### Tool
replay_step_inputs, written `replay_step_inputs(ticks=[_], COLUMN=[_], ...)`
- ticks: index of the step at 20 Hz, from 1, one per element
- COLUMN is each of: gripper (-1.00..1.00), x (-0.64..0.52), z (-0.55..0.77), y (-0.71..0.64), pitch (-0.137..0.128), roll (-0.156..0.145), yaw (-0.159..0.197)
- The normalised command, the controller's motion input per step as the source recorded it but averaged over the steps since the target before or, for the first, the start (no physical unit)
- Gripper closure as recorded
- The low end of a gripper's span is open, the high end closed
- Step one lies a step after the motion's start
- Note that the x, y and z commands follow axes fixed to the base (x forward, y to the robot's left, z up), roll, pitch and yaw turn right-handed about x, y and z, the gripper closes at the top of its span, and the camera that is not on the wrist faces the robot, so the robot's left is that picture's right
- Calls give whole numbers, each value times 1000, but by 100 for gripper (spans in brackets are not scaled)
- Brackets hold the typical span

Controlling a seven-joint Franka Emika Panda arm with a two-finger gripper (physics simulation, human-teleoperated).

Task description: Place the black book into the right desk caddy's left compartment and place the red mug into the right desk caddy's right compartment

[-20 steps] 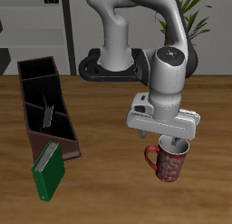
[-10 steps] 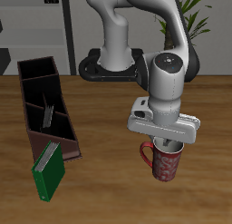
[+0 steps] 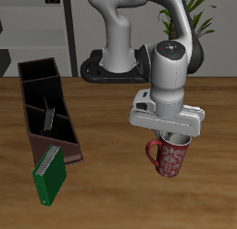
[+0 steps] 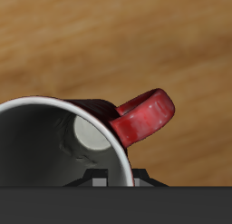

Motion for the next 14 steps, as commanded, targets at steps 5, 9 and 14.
replay_step_inputs(ticks=[5, 9, 14], gripper=[100, 100, 100], x=[-145, -147, -332], z=[537, 353, 541], y=[-156, -35, -117], pitch=[-59, -8, -19], roll=[-1, 30, 45], yaw=[46, 79, 91])
